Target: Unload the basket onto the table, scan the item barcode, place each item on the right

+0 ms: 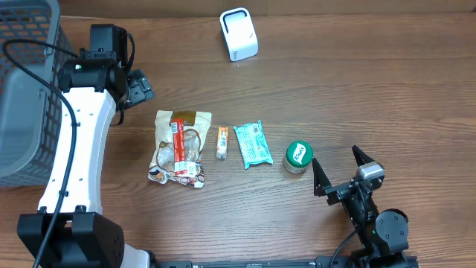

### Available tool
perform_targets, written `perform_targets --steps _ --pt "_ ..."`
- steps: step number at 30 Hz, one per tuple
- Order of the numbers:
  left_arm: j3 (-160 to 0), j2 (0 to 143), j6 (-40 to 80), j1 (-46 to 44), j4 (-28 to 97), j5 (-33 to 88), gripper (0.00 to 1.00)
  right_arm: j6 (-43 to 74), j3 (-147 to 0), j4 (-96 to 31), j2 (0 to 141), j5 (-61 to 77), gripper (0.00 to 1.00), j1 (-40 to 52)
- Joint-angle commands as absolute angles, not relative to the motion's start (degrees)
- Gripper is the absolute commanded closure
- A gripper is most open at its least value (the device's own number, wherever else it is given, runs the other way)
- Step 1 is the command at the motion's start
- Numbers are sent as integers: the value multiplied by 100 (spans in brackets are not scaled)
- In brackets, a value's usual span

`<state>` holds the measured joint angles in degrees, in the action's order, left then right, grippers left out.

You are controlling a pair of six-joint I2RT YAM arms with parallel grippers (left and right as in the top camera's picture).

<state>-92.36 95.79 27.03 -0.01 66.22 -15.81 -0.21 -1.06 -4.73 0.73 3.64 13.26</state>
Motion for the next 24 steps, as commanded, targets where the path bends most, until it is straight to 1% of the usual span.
perform_targets --steps 1,24 --pt "-9299 9526 2724 -1 6615 -1540 0 -3 -45 -447 19 370 0 1341" --pt "-9299 9526 2724 -1 6615 -1540 0 1 -45 -438 19 493 0 1343"
